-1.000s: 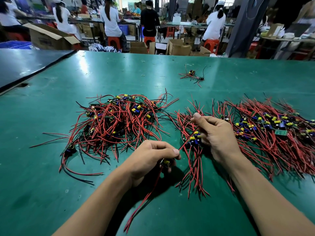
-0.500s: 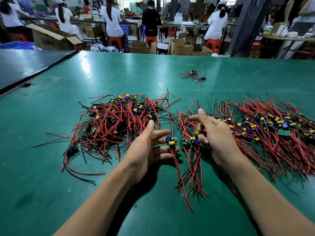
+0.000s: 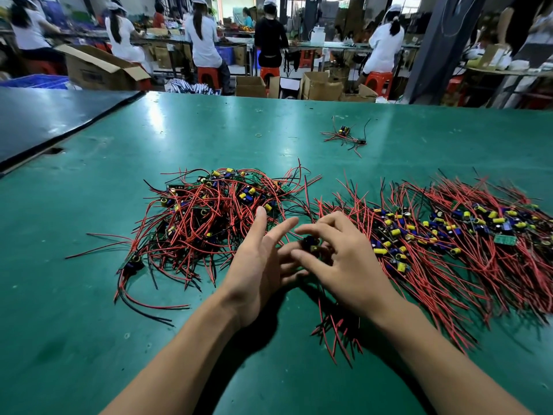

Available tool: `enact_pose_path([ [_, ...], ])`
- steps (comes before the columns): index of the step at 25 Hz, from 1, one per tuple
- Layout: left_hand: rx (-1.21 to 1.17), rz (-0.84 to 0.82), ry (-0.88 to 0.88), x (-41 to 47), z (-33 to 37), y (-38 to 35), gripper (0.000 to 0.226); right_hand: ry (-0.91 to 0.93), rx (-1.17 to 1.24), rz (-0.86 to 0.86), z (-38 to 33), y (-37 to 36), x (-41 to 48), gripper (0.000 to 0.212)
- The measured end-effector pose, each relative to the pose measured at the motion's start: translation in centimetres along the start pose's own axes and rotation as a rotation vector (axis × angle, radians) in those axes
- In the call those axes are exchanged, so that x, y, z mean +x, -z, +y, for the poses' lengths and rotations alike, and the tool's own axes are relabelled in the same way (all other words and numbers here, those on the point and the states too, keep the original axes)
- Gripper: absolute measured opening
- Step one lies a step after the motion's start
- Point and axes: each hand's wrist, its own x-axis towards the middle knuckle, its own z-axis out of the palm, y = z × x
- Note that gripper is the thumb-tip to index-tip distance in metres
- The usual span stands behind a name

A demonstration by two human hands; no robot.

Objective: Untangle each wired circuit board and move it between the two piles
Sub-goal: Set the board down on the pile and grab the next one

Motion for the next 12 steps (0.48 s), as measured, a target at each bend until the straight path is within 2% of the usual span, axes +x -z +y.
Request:
enact_pose_path([
  [2, -0.041, -0.051, -0.002, 0.0, 0.0, -0.1, 0.076, -0.013, -0.001, 0.104, 0.3, 0.1, 0.2, 0.023],
  [5, -0.015, -0.006, 0.0, 0.2, 0.0, -0.2, 0.073, -0.104, -0.062, 0.245, 1.2, 0.9, 0.6, 0.019],
  [9, 0.078, 0.093, -0.005, 0.2, 0.0, -0.1, 0.065, -0.281, -0.165, 0.263, 2.6, 2.1, 0.8, 0.018],
  [12, 0.088, 0.171, -0.026, 0.0, 0.0, -0.3, 0.047, -0.235, -0.154, 0.264, 2.1, 1.5, 0.5, 0.013],
])
